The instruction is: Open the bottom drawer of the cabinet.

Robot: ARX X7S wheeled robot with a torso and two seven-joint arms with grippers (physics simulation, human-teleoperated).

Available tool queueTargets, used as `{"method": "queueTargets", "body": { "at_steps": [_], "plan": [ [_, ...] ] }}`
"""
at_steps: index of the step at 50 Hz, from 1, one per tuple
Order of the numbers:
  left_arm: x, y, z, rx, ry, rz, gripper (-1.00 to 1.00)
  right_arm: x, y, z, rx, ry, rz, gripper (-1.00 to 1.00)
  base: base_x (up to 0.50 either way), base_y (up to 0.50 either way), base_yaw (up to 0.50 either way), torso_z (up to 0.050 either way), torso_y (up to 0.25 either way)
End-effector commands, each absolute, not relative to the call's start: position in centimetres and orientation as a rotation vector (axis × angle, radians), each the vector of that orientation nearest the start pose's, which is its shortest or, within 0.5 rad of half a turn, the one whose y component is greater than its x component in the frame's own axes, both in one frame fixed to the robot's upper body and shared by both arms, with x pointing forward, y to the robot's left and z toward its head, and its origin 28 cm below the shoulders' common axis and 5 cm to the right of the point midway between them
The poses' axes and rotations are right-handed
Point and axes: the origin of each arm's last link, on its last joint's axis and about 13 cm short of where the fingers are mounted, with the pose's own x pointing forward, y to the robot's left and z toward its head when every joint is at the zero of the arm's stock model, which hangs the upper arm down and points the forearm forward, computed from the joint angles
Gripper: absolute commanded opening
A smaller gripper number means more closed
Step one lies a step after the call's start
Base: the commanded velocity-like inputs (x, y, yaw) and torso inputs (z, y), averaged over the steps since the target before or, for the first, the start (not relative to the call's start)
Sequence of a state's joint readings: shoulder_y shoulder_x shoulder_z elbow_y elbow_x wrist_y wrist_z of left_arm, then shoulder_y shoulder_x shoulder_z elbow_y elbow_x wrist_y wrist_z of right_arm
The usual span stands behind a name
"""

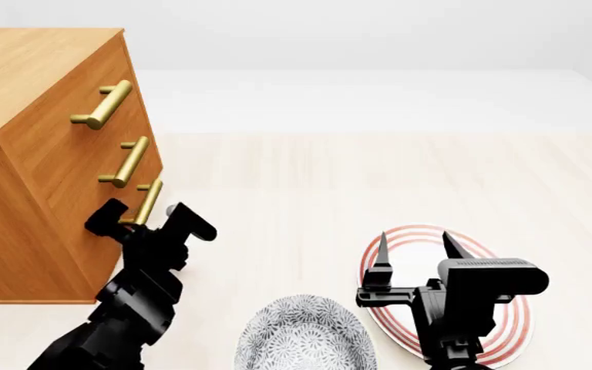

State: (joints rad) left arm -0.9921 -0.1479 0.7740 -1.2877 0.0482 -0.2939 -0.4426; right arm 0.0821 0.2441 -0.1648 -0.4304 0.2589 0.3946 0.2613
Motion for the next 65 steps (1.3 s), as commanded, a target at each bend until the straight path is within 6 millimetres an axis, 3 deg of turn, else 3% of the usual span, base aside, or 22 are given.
{"method": "queueTargets", "body": {
  "at_steps": [1, 24, 33, 51, 65],
  "plan": [
    [36.0, 27.8, 4.0, 0.989, 0.46, 0.332, -1.0, 21.5, -10.2, 9.1, -0.004, -0.068, 0.004, 1.0, 0.0, 0.0, 0.0, 0.0, 0.0],
    [36.1, 27.5, 4.0, 1.003, 0.444, 0.311, -1.0, 21.6, -10.1, 9.2, -0.004, -0.071, 0.007, 1.0, 0.0, 0.0, 0.0, 0.0, 0.0],
    [37.0, 25.4, 5.0, 0.976, 0.379, 0.241, -1.0, 21.6, -10.1, 9.2, -0.001, -0.072, 0.009, 1.0, 0.0, 0.0, 0.0, 0.0, 0.0],
    [34.5, 22.4, 6.1, 1.007, 0.366, 0.176, -1.0, 21.6, -10.1, 9.2, 0.002, -0.074, 0.009, 1.0, 0.0, 0.0, 0.0, 0.0, 0.0],
    [34.2, 19.8, 6.1, 1.031, 0.336, 0.129, -1.0, 21.5, -10.2, 9.4, 0.003, -0.082, 0.01, 1.0, 0.0, 0.0, 0.0, 0.001, 0.007]
  ]
}}
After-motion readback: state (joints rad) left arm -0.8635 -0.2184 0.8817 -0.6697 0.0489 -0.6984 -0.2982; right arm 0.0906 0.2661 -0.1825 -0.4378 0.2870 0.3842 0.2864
